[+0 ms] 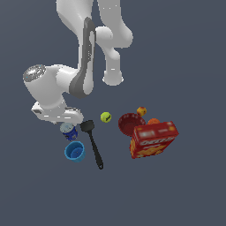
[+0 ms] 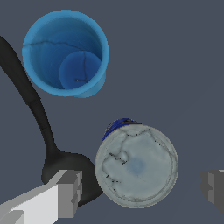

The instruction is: Pick up a designated object from a clutter of objects.

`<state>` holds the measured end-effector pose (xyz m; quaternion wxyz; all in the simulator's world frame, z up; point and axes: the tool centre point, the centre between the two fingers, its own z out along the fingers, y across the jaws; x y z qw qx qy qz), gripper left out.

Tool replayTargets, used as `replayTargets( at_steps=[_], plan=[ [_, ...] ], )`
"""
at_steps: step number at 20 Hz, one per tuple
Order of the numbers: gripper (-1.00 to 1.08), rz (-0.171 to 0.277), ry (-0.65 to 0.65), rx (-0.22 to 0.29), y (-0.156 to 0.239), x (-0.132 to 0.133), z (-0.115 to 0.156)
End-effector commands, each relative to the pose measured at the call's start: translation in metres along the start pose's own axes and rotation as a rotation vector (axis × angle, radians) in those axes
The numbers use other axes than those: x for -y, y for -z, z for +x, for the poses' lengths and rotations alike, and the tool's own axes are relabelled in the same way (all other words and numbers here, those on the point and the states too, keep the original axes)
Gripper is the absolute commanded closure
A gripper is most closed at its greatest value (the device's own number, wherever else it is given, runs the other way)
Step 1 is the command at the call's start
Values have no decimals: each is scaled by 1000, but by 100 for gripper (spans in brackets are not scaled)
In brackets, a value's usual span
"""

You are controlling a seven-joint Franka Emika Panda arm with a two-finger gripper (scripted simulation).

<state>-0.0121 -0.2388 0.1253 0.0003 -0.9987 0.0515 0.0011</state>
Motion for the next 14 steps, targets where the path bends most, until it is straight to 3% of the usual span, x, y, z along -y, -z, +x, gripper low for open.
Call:
replayTargets(
  at_steps=[1,14],
  plan=[
    [-92,0,1,-1,0,0,0],
    [-92,-1,1,-2,-47,-1,-1]
  ],
)
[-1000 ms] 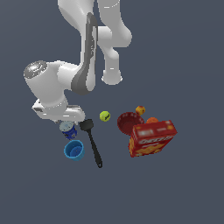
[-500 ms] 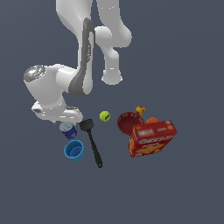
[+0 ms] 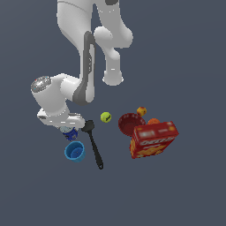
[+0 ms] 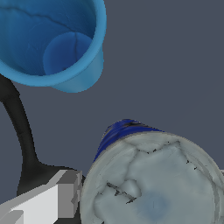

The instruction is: Pick up a designated object from a clutter of objects.

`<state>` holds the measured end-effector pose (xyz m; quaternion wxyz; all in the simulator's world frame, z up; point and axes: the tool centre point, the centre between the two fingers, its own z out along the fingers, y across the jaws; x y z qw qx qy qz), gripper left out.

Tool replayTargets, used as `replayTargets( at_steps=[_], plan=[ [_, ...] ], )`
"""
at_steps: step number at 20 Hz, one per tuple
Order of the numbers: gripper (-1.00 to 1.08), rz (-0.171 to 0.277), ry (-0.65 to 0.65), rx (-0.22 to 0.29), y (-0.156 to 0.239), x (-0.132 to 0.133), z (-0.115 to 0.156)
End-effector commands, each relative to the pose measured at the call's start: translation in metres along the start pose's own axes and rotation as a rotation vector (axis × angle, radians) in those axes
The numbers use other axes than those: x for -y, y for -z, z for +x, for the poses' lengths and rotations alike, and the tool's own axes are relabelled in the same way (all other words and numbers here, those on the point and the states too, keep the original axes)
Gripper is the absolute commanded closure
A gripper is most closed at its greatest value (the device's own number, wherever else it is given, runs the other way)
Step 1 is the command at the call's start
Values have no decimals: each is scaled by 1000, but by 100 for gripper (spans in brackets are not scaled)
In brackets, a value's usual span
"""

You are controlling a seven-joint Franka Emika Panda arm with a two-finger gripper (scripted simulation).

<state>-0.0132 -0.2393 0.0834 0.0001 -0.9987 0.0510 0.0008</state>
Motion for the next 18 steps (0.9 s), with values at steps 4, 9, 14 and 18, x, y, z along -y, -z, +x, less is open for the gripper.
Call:
replayTargets(
  at_steps=[4,9,14,18],
  plan=[
    [-92,0,1,-2,-9,0,1],
    [108,0,1,-2,-9,0,1],
    [108,0,1,-2,-9,0,1],
    [108,0,0,-1,-7,1,0]
  ],
)
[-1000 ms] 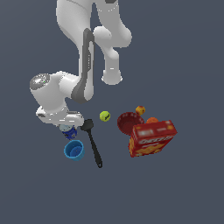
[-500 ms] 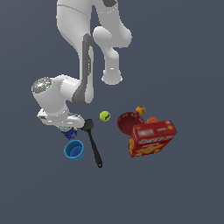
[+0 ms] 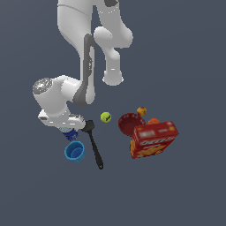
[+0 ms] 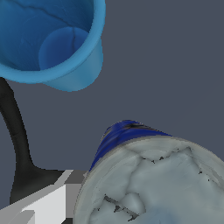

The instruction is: Pick up a designated object from a clutter of objects.

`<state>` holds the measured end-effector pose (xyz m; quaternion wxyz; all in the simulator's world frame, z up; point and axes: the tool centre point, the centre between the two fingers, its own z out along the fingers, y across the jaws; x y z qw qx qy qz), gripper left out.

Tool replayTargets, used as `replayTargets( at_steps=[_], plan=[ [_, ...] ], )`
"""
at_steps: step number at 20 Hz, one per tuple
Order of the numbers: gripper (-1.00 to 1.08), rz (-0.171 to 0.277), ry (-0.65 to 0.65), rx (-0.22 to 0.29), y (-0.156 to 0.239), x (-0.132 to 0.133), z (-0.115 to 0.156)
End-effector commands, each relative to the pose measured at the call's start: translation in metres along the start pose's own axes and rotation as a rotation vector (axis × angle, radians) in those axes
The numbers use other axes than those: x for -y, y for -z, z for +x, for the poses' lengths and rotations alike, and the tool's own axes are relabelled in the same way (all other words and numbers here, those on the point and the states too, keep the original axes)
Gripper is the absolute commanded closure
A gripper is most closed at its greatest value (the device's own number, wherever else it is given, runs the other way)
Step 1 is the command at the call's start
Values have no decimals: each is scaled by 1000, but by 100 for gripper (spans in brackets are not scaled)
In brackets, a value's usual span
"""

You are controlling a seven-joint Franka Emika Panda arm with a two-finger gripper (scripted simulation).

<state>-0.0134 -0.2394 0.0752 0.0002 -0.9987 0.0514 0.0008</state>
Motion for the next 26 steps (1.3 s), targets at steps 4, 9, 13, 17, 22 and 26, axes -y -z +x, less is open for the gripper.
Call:
replayTargets(
  at_steps=[4,9,13,17,22,26],
  plan=[
    [108,0,0,-1,8,9,-3],
    [108,0,0,-1,25,29,-9],
    [108,0,0,-1,44,52,-17],
    [108,-1,1,-1,70,83,-27],
    [108,-3,1,-1,108,126,-41],
    [108,-4,1,-1,140,163,-54]
  ],
)
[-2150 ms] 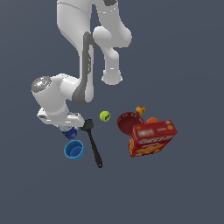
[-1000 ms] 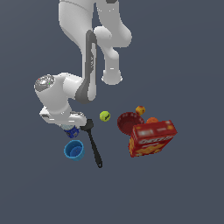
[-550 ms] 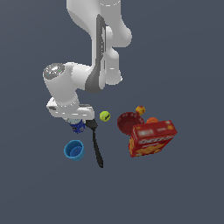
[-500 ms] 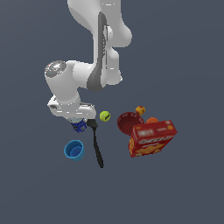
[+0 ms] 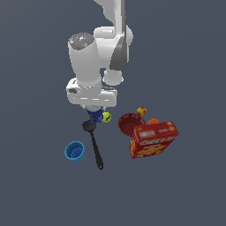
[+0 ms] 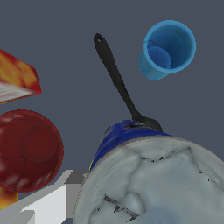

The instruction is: Pick up a designated object from a clutter of objects.

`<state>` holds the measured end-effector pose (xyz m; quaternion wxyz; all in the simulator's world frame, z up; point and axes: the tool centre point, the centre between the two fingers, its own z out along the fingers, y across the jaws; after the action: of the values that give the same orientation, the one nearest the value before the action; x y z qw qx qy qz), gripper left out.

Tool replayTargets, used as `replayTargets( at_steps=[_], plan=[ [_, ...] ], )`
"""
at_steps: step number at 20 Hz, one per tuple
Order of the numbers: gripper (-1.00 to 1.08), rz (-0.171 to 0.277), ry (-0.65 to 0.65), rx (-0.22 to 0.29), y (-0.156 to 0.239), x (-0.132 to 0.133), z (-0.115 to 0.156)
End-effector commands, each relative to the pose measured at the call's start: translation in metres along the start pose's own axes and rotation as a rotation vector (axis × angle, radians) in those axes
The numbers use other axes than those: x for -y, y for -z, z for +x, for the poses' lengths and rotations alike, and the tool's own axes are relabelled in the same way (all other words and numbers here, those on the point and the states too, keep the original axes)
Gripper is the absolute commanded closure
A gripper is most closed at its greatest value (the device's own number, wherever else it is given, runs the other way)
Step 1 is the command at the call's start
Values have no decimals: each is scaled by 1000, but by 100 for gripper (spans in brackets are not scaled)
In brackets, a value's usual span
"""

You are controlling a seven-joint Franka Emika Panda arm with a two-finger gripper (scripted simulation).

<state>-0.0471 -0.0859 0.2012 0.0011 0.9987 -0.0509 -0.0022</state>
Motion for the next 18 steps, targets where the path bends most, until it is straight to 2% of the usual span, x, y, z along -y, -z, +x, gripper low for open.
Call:
replayTargets(
  at_steps=[1,18],
  plan=[
    [108,-3,0,-4,22,24,-7],
    [108,-3,1,-4,163,186,-57]
  ],
)
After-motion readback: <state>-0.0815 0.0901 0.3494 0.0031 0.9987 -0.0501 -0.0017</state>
